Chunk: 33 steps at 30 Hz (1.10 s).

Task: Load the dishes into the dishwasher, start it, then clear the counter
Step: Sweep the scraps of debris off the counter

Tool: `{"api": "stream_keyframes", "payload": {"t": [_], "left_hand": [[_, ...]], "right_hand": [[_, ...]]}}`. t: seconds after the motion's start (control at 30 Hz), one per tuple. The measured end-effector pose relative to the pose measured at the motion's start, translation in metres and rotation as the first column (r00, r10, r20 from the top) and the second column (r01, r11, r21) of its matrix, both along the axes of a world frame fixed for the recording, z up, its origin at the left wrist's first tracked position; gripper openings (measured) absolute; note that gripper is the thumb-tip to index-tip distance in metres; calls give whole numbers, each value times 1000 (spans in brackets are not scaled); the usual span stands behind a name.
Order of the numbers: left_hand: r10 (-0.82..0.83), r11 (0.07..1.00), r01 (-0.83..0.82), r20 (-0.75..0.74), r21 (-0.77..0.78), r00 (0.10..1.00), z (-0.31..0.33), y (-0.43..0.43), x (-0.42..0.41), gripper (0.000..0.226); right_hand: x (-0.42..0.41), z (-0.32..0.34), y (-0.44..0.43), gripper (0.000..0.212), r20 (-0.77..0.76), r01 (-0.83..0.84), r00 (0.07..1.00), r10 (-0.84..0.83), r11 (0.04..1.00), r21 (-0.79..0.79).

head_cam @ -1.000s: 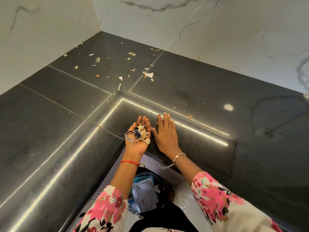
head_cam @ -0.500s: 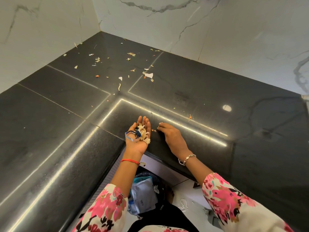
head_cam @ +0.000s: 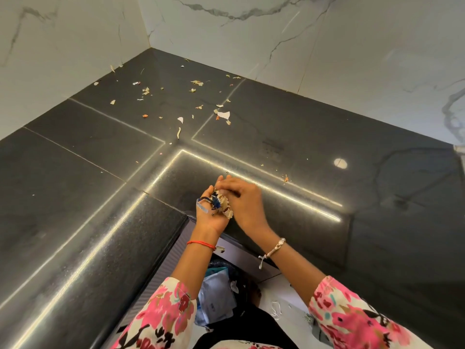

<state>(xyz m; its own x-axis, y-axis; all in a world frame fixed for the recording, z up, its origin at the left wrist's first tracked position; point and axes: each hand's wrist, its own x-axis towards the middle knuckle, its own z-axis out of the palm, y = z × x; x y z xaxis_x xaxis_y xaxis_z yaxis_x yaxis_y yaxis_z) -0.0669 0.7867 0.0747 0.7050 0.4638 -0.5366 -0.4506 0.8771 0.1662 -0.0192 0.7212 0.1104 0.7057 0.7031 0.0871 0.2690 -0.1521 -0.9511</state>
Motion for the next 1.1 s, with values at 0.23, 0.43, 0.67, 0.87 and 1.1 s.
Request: {"api": "stream_keyframes", "payload": {"t": [0.23,0.43,0.67,0.87,1.1], "left_hand": [[-19,995,17,24,96,1000,7,-2,4,55],[49,995,-43,70,-91,996,8,3,8,43],[70,994,-69,14,-85,997,5,7,2,43],[82,994,-84,-32,-70,996,7,6,-9,37],[67,997,-69,-58,-38,996,12,6,-24,33]], "right_hand": [[2,-8,-7,44,350,-287,870,347,934,-212],[65,-12,-15,42,273,-34,960,68,991,-127],[175,-50,-49,61,364,217,931,22,769,-601],[156,-67,-36,82,490,256,848,203,652,-713],[60,-73,-19,72,422,-179,737,528,754,-632]]}}
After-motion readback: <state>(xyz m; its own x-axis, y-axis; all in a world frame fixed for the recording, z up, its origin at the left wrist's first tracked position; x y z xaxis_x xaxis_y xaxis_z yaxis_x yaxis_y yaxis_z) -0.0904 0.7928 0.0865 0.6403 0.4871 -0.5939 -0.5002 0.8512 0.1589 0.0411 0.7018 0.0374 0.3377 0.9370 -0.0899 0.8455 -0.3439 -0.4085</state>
